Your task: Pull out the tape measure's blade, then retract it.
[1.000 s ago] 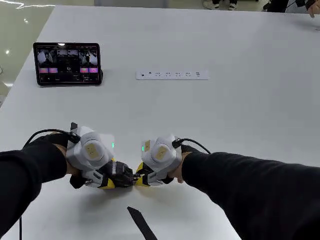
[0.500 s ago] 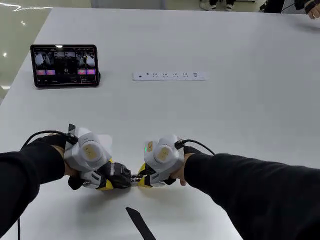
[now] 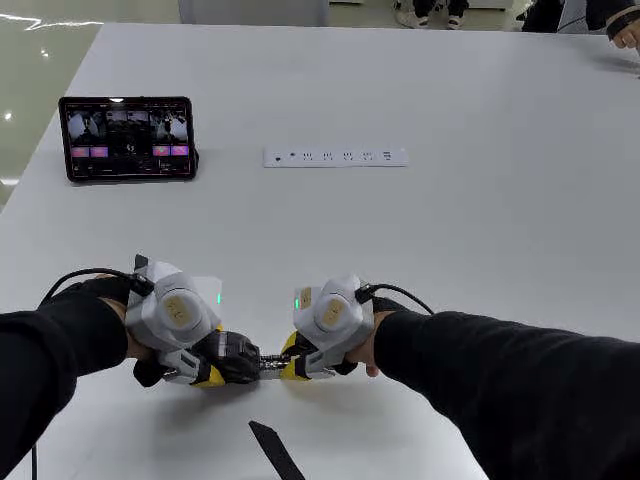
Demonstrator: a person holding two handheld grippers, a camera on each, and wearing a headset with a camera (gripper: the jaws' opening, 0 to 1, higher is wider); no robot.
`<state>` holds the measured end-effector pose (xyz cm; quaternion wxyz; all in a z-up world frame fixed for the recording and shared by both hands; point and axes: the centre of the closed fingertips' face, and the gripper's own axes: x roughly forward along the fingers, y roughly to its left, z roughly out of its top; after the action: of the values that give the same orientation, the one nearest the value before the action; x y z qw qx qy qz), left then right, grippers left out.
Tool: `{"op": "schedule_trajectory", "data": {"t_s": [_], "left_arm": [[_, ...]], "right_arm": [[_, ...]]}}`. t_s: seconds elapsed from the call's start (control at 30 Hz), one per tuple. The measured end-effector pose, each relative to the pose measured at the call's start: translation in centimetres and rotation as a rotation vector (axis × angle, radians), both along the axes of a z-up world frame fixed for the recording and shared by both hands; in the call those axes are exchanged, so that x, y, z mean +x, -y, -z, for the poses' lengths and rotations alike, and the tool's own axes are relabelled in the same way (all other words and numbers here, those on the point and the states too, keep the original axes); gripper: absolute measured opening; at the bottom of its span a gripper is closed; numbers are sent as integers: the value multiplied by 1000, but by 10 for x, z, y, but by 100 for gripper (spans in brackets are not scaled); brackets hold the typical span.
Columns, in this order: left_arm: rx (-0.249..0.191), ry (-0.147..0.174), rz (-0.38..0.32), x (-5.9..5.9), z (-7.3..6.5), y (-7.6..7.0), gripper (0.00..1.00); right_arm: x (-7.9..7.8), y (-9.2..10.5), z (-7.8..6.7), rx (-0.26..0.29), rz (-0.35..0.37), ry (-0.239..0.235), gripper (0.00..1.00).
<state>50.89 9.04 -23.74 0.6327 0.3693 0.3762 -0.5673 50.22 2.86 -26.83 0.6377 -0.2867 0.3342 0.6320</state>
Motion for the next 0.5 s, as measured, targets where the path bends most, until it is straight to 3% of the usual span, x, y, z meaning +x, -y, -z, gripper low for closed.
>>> {"op": "schedule_trajectory", "data": {"t_s": [0.5], "left_arm": [[0, -3, 0, 0, 0, 0, 30]], "right_arm": [[0, 9, 0, -5, 12, -4, 9]]}}
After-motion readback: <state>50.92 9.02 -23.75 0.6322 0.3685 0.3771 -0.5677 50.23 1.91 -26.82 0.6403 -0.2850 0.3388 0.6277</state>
